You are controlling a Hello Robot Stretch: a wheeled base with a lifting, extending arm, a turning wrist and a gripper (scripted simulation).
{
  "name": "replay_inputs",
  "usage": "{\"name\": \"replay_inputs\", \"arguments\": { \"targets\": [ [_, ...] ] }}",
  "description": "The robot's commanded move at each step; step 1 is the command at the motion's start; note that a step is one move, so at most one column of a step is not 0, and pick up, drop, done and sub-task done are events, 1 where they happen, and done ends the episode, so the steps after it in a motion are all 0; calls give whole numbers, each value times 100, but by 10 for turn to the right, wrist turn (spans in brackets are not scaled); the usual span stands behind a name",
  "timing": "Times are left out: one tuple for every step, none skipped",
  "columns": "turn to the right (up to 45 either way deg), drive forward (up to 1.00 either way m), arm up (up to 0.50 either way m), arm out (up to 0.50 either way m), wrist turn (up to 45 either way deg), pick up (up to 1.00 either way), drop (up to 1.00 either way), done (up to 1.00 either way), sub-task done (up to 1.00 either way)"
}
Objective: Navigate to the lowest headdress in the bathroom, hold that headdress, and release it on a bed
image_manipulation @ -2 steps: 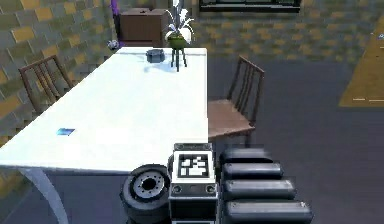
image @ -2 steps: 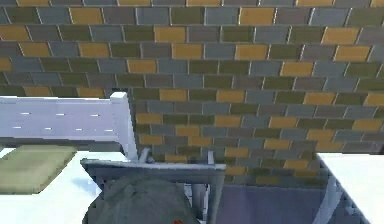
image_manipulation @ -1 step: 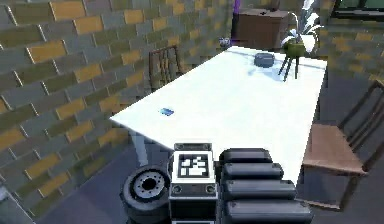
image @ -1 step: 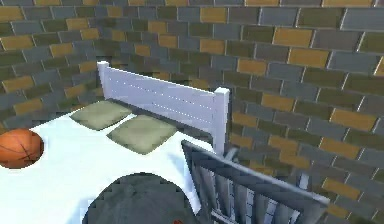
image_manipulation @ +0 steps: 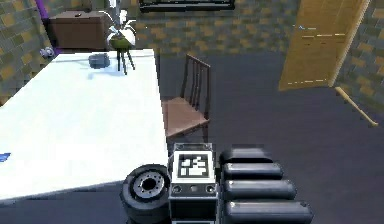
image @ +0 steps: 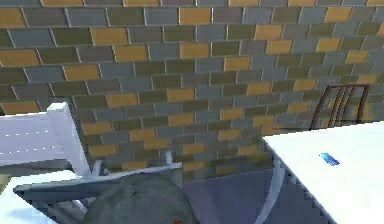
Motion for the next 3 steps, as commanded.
{"name": "replay_inputs", "arguments": {
  "targets": [
    [450, 0, 0, 0, 0, 0, 0, 0, 0],
    [-450, 0, 0, 0, 0, 0, 0, 0, 0],
    [-450, 0, 0, 0, 0, 0, 0, 0, 0]
  ]
}}
